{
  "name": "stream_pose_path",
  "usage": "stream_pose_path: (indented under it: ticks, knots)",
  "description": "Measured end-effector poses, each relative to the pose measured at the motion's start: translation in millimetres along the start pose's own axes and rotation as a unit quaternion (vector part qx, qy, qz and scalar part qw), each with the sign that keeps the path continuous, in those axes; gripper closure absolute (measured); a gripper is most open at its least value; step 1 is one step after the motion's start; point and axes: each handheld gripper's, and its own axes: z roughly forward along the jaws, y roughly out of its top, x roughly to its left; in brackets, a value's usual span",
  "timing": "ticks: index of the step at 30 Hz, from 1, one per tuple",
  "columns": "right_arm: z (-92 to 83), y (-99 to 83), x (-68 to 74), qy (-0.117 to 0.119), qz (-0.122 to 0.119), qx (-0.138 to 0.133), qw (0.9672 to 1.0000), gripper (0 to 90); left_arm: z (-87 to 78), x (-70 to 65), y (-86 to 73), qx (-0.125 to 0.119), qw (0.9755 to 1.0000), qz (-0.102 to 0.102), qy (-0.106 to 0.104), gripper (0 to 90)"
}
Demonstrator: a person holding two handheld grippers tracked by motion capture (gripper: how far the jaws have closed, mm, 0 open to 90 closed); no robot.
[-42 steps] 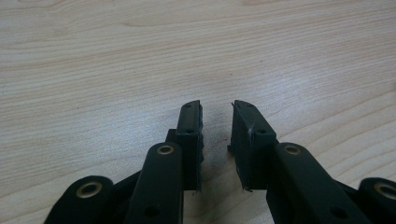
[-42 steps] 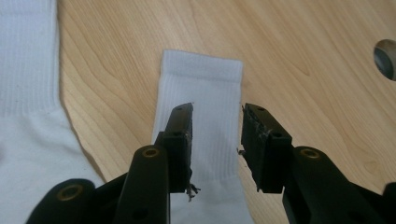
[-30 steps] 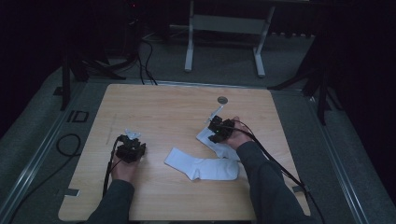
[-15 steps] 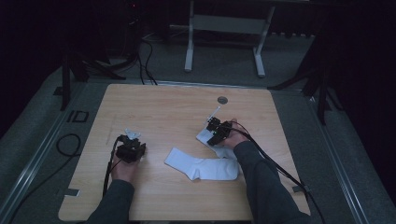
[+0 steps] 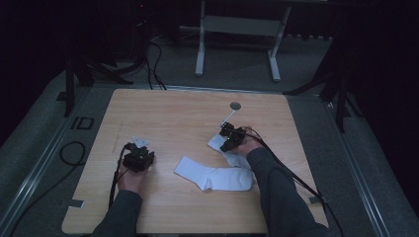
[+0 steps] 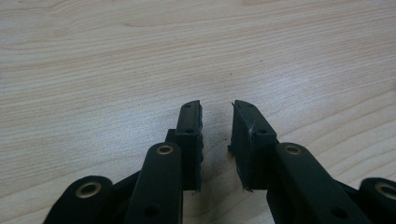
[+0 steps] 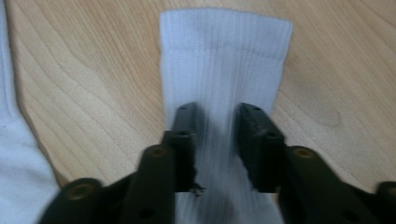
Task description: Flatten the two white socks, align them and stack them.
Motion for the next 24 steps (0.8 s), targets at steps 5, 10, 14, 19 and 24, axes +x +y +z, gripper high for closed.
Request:
stream_pose_path:
  ticks: [5, 10, 14, 19, 24]
  knots:
    - [-0.2, -0.1, 1.5, -0.008, -0.019, -0.002, 0.9998, 82.8, -0.1, 0.4, 0.1, 0.001, 1.0, 0.0, -0.001, 72.9]
    - [-3.4, -3.3, 0.5, -0.014, -0.033, -0.002, 0.9993, 83.3, 0.0, 0.6, 0.1, 0.001, 1.0, -0.001, -0.002, 72.8]
    - [-11.2, -10.3, -4.7, -0.018, -0.032, -0.003, 0.9993, 83.2, 0.1, 0.3, 0.0, 0.0, 1.0, -0.001, -0.001, 72.9]
    - [-31.5, -16.7, -8.0, -0.026, -0.037, -0.018, 0.9988, 83.2, 0.0, 0.4, 0.1, 0.001, 1.0, -0.001, -0.001, 72.9]
    - [-57.1, -21.3, -6.2, -0.034, -0.049, -0.032, 0.9977, 83.2, 0.0, 0.5, 0.1, 0.001, 1.0, -0.001, -0.001, 72.9]
